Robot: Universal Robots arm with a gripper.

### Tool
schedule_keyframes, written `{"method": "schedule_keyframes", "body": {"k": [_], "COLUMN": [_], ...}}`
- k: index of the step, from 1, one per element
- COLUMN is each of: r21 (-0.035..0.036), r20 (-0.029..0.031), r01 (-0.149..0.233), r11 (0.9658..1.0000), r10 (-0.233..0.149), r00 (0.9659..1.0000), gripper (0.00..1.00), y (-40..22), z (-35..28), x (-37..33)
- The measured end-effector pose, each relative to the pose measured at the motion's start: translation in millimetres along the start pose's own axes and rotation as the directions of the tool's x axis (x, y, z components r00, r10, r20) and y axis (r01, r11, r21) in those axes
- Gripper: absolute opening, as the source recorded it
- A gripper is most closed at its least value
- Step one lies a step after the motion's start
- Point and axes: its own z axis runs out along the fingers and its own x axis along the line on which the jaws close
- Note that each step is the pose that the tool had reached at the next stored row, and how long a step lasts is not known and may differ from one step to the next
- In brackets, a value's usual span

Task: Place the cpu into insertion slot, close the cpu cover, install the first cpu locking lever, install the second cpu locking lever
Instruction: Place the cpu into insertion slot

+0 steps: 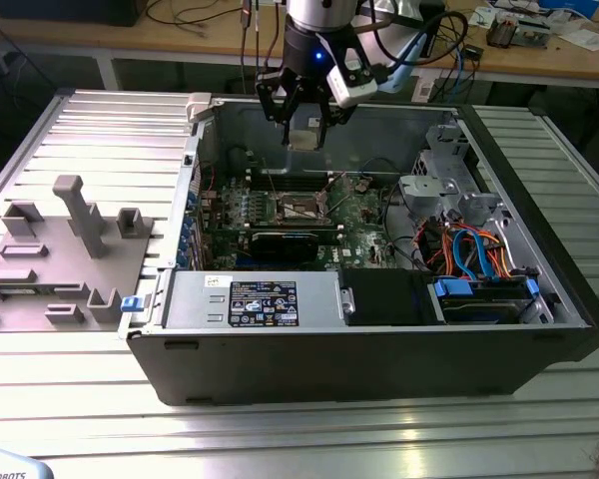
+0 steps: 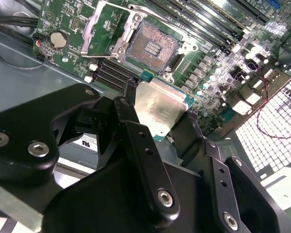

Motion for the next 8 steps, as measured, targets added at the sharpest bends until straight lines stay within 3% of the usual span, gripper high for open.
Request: {"method": "schedule_keyframes", "body": {"k": [8], "r21": [0.0], "r20": [0.0], "r01": [0.0], "r11": [1.0], "r10": [0.0], "r00": [1.0], "gripper": [0.54], "y": [-0.1], "z": [1.6], "x": [0.0]}}
